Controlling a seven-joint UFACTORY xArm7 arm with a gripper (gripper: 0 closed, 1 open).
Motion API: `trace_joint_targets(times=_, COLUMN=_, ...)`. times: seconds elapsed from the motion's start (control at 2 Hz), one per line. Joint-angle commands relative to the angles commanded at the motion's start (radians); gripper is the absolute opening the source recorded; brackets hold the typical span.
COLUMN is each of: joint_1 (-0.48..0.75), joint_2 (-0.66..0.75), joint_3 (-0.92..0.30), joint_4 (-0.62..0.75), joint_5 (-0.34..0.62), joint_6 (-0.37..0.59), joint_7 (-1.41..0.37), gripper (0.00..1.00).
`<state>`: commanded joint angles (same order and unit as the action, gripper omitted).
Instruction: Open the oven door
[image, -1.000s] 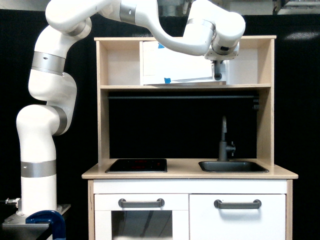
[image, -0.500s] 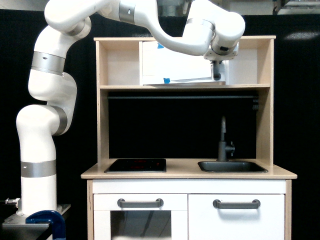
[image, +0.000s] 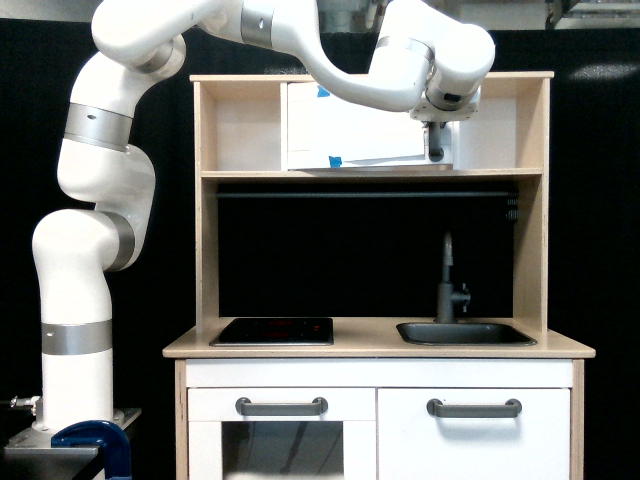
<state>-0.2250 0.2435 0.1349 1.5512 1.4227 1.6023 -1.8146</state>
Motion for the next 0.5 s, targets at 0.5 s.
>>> trace_joint_targets(times=0.5, joint_1=-0.004, joint_2=-0.007, joint_3=0.006, joint_4=-0.012, joint_5=0.0, joint_6=-0.003, joint_7=-0.004, gripper=1.0)
